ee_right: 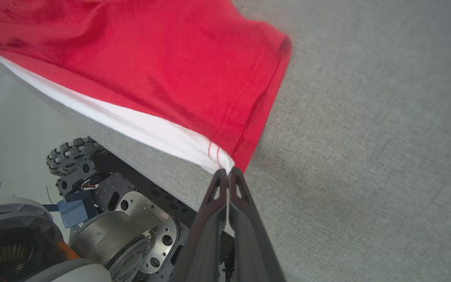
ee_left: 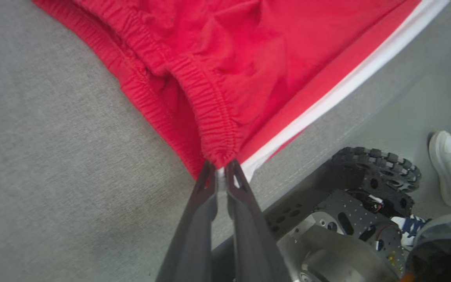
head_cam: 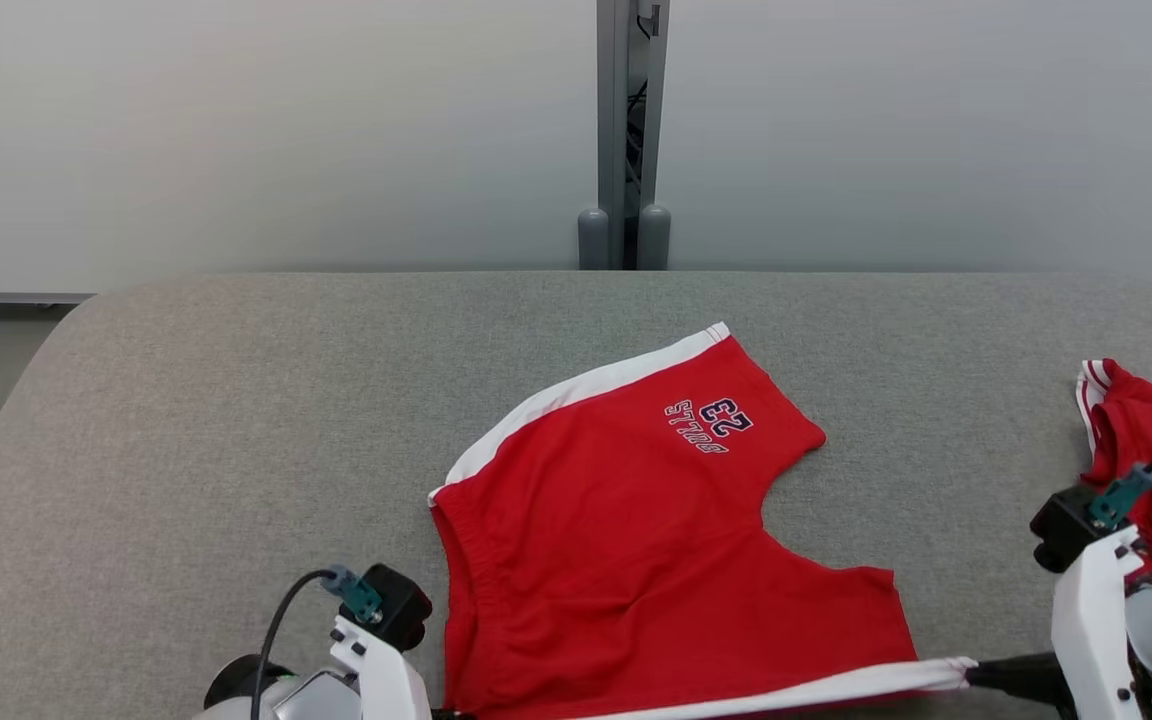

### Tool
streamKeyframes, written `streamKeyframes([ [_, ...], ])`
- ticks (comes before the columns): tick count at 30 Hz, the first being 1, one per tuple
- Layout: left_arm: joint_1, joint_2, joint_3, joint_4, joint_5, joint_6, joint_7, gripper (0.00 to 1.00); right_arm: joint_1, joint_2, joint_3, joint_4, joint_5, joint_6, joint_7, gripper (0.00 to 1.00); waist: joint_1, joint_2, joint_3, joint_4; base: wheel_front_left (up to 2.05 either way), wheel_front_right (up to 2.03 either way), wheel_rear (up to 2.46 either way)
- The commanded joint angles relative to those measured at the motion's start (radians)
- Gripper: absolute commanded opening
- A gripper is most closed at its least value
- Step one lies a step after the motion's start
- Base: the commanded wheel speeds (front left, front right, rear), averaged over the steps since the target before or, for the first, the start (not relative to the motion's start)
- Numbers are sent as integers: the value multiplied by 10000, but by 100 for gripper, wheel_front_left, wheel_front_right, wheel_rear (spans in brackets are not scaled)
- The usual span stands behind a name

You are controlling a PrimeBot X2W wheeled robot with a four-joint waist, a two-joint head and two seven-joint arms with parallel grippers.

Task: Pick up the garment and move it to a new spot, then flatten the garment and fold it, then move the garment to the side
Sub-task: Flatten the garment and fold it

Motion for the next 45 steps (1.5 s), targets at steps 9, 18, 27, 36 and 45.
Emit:
streamKeyframes([
  [9, 346, -373, 1940, -633, -3338, -189, 98, 0, -565, 362, -1347, 529, 384, -25, -750, 0, 0, 0, 456, 253, 0, 0, 0],
  [18, -189, -1242, 3254, -249, -4819, -387, -419, 0, -1261, 515, -2030, 1203, 336, -25, -1106, 0, 0, 0, 1271, 756, 0, 0, 0],
  [27, -1138, -2279, 3415, 1220, -4194, -578, -1331, 0, -2377, 561, -2364, 1551, -504, -25, -1600, 0, 0, 0, 2298, 1259, 0, 0, 0],
  [36, -1944, -3380, 3727, 2767, -3536, -1097, -2996, 0, -3428, 507, -2256, 1791, -1570, -25, -2347, 0, 0, 0, 3050, 1676, 0, 0, 0],
  [45, -2685, -4347, 3668, 4155, -2778, -1362, -4376, 0, -4472, 437, -1722, 2056, -2669, -25, -3146, 0, 0, 0, 3608, 2166, 0, 0, 0],
])
